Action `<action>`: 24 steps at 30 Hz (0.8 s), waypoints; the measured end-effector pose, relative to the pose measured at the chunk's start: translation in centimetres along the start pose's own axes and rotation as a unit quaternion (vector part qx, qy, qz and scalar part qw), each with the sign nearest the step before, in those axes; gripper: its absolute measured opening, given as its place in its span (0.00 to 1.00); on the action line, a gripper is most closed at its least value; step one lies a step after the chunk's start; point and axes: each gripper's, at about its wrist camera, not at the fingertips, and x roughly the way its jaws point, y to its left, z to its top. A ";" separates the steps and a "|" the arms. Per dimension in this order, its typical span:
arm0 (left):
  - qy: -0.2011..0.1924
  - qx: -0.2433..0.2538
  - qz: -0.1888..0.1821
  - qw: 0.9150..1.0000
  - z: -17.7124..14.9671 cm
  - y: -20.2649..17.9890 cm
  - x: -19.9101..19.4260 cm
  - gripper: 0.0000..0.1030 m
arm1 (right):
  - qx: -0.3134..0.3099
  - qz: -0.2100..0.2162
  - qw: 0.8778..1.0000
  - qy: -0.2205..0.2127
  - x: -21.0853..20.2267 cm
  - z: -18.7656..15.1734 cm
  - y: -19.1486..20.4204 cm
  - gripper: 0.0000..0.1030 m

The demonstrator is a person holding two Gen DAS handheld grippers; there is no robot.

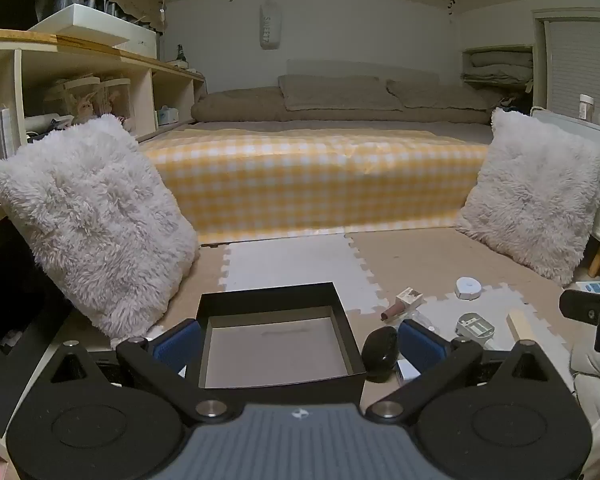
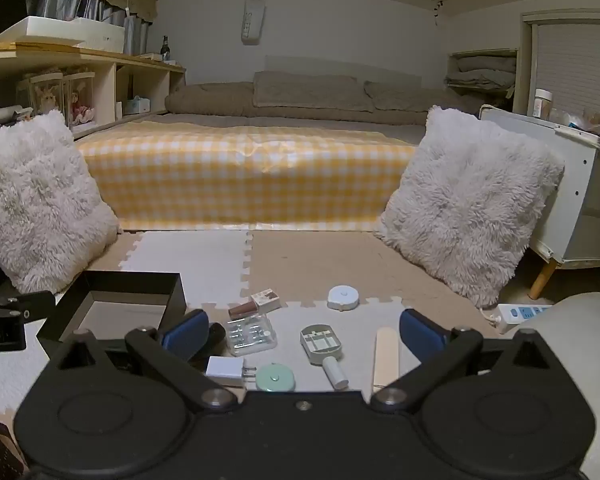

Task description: Organize rigid objects

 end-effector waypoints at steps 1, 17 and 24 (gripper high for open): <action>0.000 0.002 0.001 1.000 0.0 0.0 0.0 1.00 | 0.000 0.000 1.000 0.001 0.0 0.0 0.0 1.00; -0.002 -0.002 0.000 1.000 0.0 0.0 0.0 1.00 | -0.002 -0.001 1.000 0.001 0.0 -0.1 0.1 1.00; -0.001 -0.001 -0.001 1.000 0.0 0.0 -0.1 1.00 | -0.002 -0.001 1.000 0.001 0.1 -0.1 0.1 1.00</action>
